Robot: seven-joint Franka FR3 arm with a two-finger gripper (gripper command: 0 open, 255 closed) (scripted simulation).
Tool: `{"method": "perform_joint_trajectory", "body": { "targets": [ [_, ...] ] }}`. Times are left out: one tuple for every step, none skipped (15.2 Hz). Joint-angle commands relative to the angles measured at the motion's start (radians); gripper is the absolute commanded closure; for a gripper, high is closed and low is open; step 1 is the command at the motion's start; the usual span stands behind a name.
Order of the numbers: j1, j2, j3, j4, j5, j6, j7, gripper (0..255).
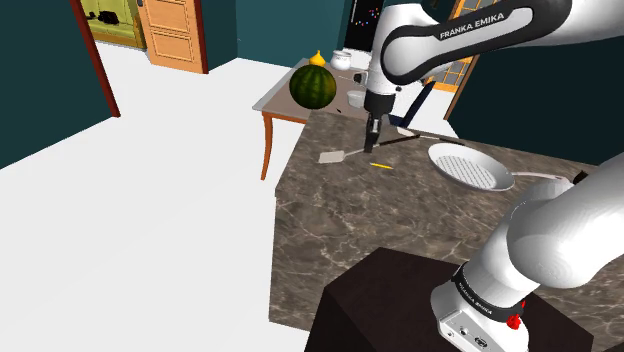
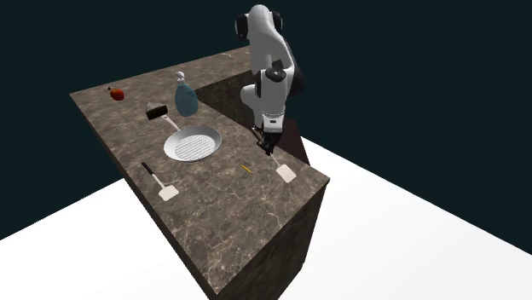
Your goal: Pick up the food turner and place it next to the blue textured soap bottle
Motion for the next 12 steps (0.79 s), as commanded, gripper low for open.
{"method": "perform_joint_trajectory", "body": {
  "targets": [
    [0.0, -0.014, 0.002, 0.019, 0.001, -0.033, 0.0, 255],
    [0.001, -0.018, 0.003, 0.028, 0.001, -0.047, 0.0, 255],
    [0.001, -0.023, 0.004, 0.038, 0.002, -0.062, -0.001, 255],
    [0.001, -0.027, 0.005, 0.048, 0.002, -0.076, -0.001, 255],
    [0.001, -0.031, 0.006, 0.059, 0.002, -0.09, -0.001, 255],
    [0.001, -0.035, 0.006, 0.069, 0.003, -0.104, -0.002, 255],
    [0.001, -0.038, 0.007, 0.08, 0.003, -0.118, -0.002, 255],
    [0.002, -0.041, 0.008, 0.091, 0.004, -0.132, -0.003, 255],
    [0.002, -0.044, 0.009, 0.102, 0.004, -0.146, -0.003, 255],
    [0.002, -0.047, 0.009, 0.113, 0.005, -0.16, -0.004, 255],
    [0.002, -0.049, 0.01, 0.125, 0.005, -0.174, -0.004, 255],
    [0.002, -0.051, 0.011, 0.136, 0.006, -0.188, -0.005, 255]
  ]
}}
